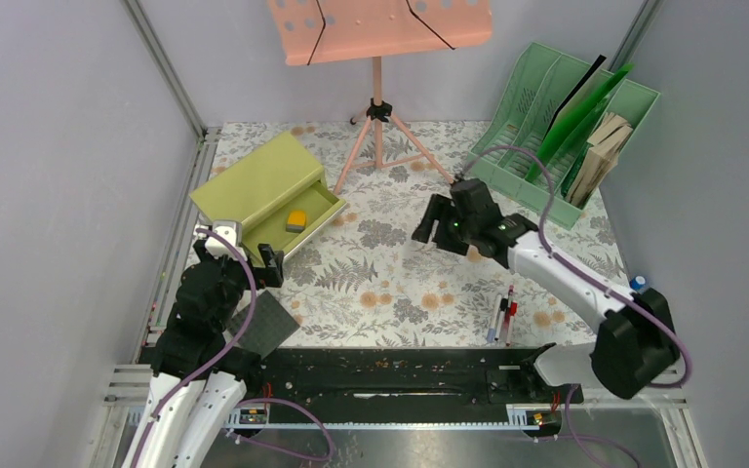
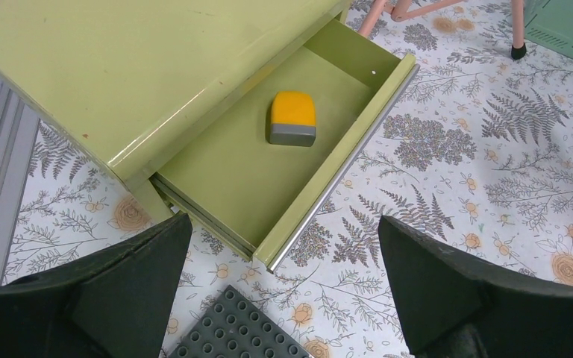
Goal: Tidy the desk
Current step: Pick up the stationery from the corner of the board.
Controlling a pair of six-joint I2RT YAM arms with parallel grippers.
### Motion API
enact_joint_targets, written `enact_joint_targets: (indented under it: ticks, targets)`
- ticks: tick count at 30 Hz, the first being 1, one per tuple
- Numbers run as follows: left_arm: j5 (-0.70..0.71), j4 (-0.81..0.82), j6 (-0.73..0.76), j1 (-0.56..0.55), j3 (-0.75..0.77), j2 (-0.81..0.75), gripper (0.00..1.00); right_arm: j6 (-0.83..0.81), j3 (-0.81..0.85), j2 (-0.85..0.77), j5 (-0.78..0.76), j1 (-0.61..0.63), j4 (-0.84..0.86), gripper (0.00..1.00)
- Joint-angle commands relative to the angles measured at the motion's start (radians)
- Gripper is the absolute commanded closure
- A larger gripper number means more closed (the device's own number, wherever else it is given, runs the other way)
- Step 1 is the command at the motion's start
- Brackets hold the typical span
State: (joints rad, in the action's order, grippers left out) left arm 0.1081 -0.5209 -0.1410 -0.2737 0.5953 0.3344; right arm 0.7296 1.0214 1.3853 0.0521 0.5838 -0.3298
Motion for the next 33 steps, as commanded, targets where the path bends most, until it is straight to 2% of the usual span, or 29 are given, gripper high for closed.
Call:
enact_joint_targets:
  ticks: [1, 4, 9, 14, 24, 33]
  targets:
    - [-0.018, 0.055, 0.015, -0.005, -0.002, -0.007, 0.01, -0.018, -0.097, -0.137, -0.046, -0.073, 0.028, 0.27]
    - [-0.016, 0.055, 0.014, -0.005, -0.002, -0.006, 0.01, -0.041, -0.148, -0.2, -0.068, -0.123, 0.006, 0.27]
    - [-0.017, 0.056, 0.014, -0.006, -0.004, -0.005, 0.01, -0.081, -0.198, -0.296, -0.213, -0.186, -0.083, 0.11]
    - [-0.021, 0.061, 0.015, -0.006, -0.009, -0.005, 0.01, -0.109, -0.221, -0.362, -0.307, -0.281, -0.16, 0.01]
    - [-0.027, 0.069, 0.018, -0.008, -0.015, -0.009, 0.01, -0.093, -0.273, -0.381, -0.314, -0.481, -0.19, 0.0]
    - [-0.036, 0.077, 0.02, -0.014, -0.021, -0.006, 0.01, -0.058, -0.251, -0.272, -0.32, -0.649, -0.191, 0.01]
